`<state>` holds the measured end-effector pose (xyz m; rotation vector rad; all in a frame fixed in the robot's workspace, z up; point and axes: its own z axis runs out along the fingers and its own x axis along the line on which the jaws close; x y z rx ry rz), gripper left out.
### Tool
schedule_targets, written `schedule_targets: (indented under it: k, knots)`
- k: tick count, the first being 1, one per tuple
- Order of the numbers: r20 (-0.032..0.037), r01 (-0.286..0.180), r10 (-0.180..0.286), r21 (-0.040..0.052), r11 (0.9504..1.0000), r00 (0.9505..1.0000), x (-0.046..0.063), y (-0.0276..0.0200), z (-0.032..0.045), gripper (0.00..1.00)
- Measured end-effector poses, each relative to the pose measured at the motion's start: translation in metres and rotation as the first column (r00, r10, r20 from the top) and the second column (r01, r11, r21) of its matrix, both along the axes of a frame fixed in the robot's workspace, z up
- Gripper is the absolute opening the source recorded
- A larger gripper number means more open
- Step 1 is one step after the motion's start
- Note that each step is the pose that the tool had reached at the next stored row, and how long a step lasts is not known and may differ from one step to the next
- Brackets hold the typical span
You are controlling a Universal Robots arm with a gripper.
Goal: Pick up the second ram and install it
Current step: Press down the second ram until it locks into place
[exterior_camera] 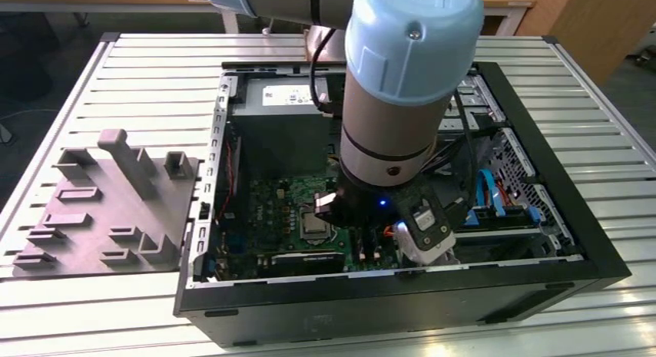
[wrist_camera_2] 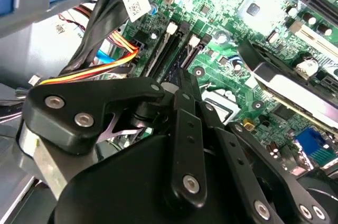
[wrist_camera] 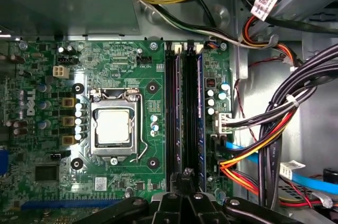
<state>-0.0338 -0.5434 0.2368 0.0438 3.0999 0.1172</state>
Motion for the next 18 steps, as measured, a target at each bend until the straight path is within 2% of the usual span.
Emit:
schedule_targets:
  k: [3,4,18]
  knots:
    - [-0.0001,0.000,0.000,-0.0004,1.0000,1.0000,0.000,0.0007,0.0002,0.10]
    - [0.0000,0.000,0.000,0.0000,1.0000,1.0000,0.000,0.0027,0.0000,0.10]
    - [0.0000,0.001,-0.001,-0.0001,1.0000,1.0000,0.000,0.0382,-0.0005,0.10]
